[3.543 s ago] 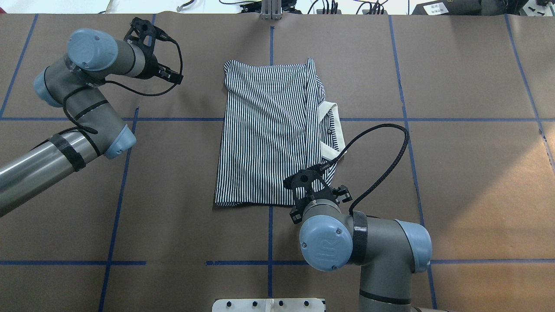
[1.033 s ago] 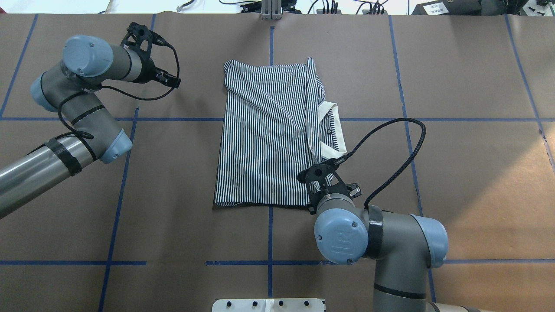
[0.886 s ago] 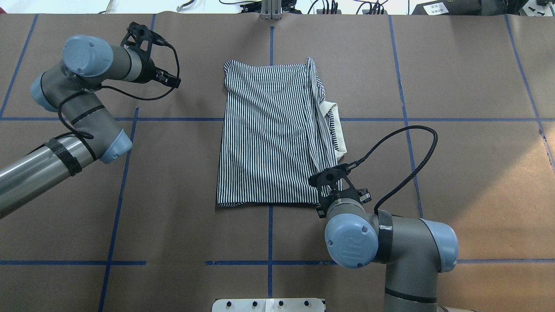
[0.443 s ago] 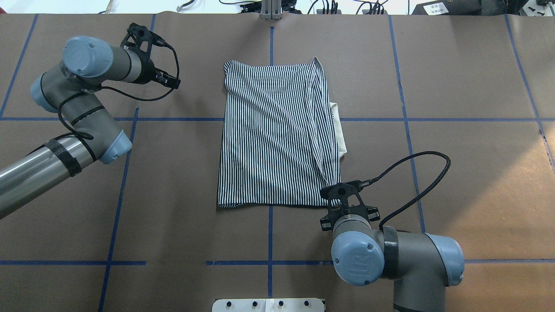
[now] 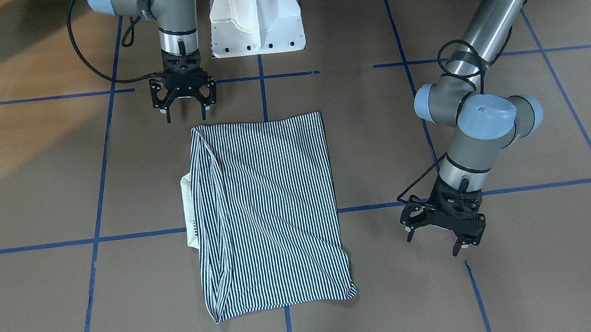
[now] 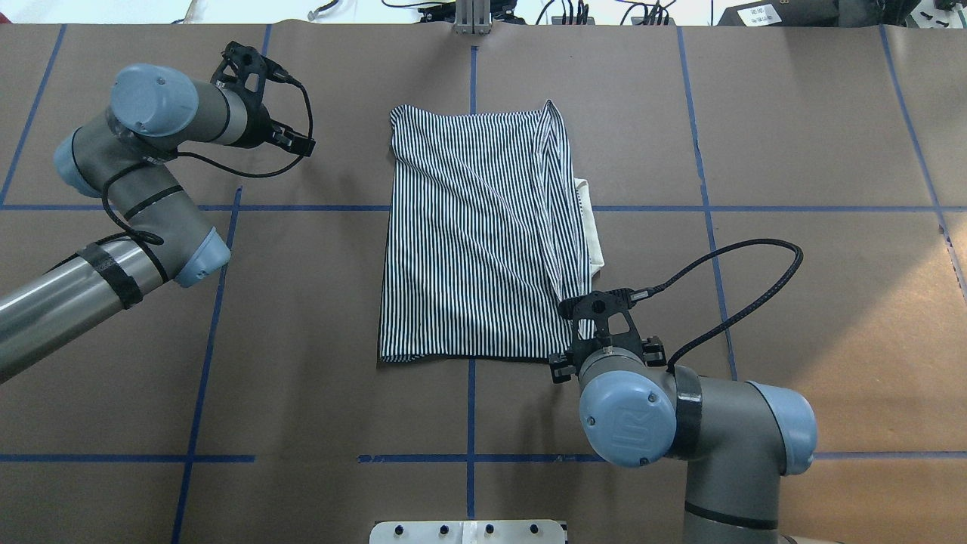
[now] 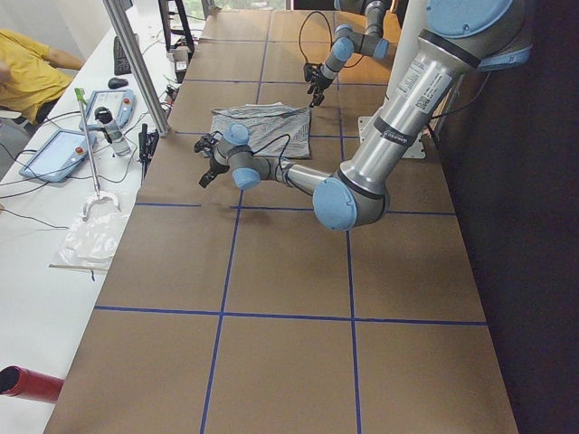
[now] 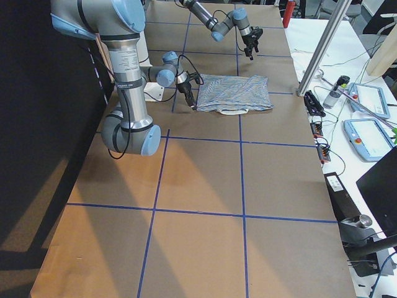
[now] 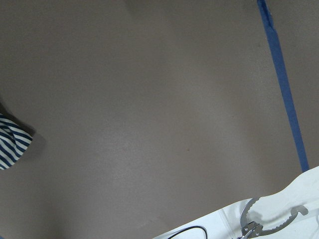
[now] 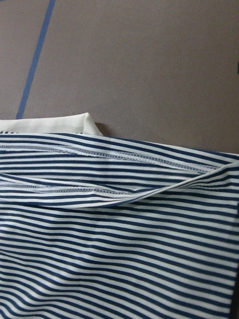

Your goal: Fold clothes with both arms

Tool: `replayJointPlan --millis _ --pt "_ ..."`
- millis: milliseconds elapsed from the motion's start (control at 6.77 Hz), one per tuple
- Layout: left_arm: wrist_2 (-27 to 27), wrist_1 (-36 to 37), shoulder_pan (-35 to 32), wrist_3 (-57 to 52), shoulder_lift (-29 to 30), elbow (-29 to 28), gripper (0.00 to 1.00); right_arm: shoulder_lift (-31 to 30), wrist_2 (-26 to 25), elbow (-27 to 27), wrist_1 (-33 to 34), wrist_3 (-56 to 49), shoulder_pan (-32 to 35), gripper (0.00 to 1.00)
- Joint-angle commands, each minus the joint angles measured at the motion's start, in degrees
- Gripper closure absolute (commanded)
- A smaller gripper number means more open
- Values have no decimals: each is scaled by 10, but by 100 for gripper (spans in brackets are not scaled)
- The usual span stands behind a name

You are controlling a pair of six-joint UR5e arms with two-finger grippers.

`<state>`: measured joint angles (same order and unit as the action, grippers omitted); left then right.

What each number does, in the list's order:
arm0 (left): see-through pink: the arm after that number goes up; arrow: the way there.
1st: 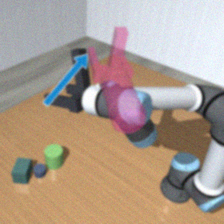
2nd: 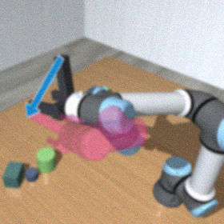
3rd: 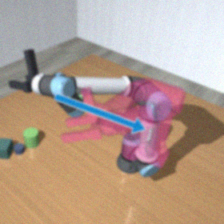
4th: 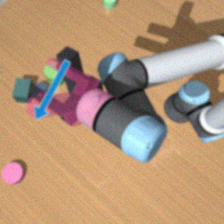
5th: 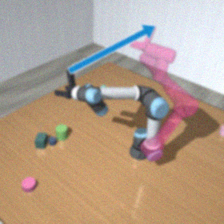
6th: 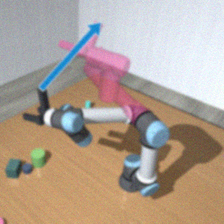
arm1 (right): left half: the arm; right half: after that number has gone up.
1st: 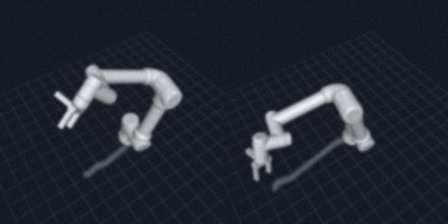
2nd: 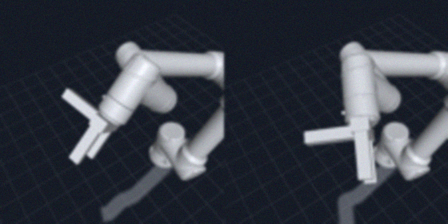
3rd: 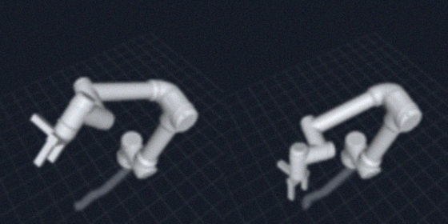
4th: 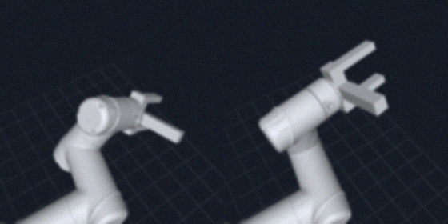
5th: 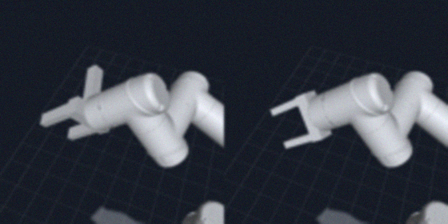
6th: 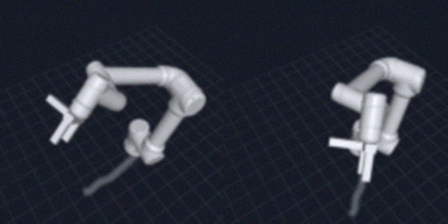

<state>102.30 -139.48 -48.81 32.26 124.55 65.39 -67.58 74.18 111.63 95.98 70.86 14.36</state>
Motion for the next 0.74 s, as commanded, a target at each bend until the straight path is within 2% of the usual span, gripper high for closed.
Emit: replayJointPlan --millis 0,148,295,443,591 --pt "0 -1 2 0 -2 0 0 53 9 -59 -2 -26 33 29" --pt "0 -1 2 -1 -3 0 0 58 21 -67 -2 -50 48 43" --pt "0 -1 2 -1 -5 0 0 75 28 -84 -2 -74 55 48" --pt "0 -1 2 -1 -6 0 0 102 30 -118 -3 -74 56 49" --pt "0 -1 2 0 -6 0 0 109 32 -128 -11 -72 55 49"
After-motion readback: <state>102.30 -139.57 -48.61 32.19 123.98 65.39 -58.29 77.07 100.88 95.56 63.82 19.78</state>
